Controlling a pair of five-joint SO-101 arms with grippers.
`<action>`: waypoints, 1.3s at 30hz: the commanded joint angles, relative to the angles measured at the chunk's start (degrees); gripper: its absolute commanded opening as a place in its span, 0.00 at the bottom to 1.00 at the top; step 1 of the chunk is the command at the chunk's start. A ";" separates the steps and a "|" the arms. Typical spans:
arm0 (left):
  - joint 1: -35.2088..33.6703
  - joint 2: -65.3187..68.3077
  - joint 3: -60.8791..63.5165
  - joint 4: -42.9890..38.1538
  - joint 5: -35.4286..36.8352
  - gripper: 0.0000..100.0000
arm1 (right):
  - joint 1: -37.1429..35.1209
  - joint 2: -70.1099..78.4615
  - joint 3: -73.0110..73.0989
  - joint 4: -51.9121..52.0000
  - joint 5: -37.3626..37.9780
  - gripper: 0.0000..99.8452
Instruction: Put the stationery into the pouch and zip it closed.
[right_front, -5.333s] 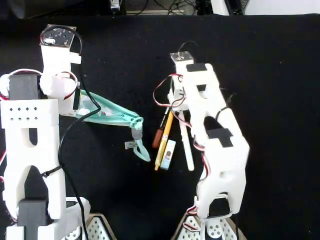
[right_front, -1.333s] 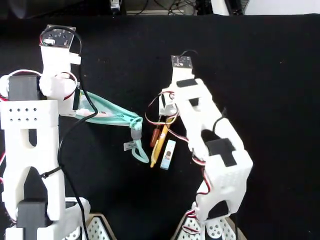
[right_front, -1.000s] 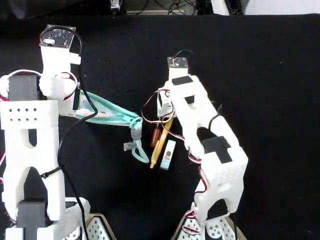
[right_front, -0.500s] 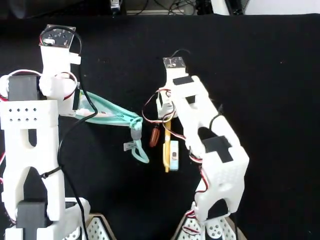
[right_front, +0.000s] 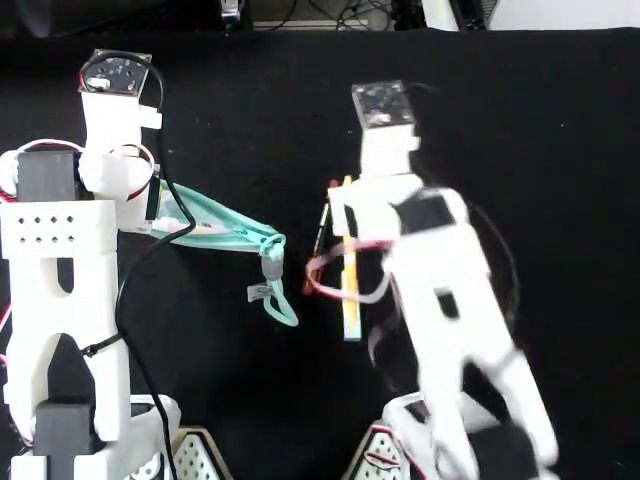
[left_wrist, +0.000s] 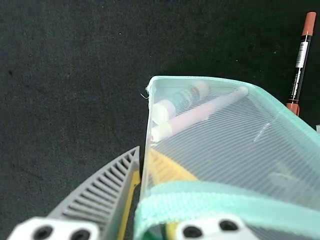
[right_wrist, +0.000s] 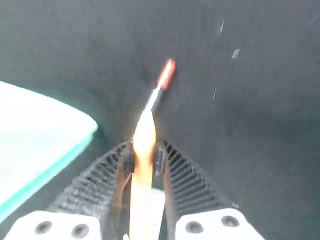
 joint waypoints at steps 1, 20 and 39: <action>0.75 2.29 2.24 -0.79 0.09 0.03 | -3.52 -16.31 0.66 -0.18 2.46 0.01; 1.01 2.29 2.24 -0.79 0.18 0.03 | -28.75 -48.84 4.79 -34.55 13.01 0.01; 1.01 2.29 2.24 -0.79 0.18 0.03 | -30.59 -33.45 18.59 -48.44 13.01 0.01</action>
